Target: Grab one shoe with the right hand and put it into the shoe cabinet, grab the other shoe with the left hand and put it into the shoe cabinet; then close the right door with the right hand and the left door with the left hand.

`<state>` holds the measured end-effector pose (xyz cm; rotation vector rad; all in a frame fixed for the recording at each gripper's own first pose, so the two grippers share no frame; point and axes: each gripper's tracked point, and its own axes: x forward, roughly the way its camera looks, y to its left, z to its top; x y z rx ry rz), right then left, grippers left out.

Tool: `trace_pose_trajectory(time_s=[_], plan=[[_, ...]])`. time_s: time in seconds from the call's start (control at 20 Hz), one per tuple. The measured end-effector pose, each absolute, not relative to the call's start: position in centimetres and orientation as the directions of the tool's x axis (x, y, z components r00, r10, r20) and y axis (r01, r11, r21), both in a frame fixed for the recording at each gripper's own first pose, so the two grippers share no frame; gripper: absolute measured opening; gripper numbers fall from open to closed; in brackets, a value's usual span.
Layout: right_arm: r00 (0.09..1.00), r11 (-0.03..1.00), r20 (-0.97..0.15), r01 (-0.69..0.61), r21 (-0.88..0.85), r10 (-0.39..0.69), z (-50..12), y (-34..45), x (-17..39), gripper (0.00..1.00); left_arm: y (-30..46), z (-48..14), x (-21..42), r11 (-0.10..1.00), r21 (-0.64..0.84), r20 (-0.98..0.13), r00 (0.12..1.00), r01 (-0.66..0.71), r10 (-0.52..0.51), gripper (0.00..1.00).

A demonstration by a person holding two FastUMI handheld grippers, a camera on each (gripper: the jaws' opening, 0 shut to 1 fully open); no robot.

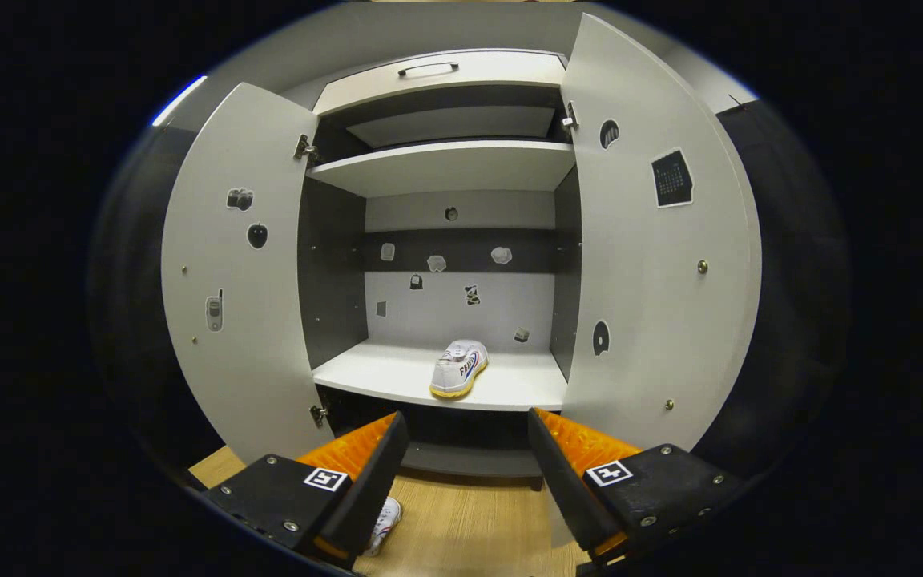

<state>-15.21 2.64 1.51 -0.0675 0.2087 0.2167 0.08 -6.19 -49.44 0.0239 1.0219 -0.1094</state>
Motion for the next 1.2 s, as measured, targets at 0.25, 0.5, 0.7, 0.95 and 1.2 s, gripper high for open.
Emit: trace_pose_trajectory(time_s=[0.25,0.5,0.7,0.95,1.2], plan=[[0.956,0.976,-0.206,-0.217,-0.025,0.207,1.9,2.4,-15.5,0.93,-5.7,-49.0,0.2,0.996,-0.016,-0.863,0.502,0.092,-0.061,0.07],[0.959,0.976,-0.192,-0.216,-0.029,0.207,2.6,2.1,-15.6,0.93,-5.7,-46.6,1.2,0.994,-0.100,-0.859,0.502,0.032,-0.103,0.07],[0.957,0.973,-0.181,-0.232,-0.013,0.226,3.1,2.6,-15.5,0.92,-5.1,-40.7,4.1,0.989,-0.147,-0.830,0.541,0.027,-0.138,0.06],[0.953,0.966,-0.168,-0.257,-0.005,0.253,3.4,3.6,-15.4,0.93,-2.9,-30.2,7.4,0.968,-0.243,-0.759,0.608,0.067,-0.233,0.06],[0.950,0.961,-0.149,-0.275,0.011,0.274,4.1,4.3,-15.2,0.92,-1.5,-18.0,12.9,0.949,-0.296,-0.661,0.694,0.108,-0.286,0.07]])
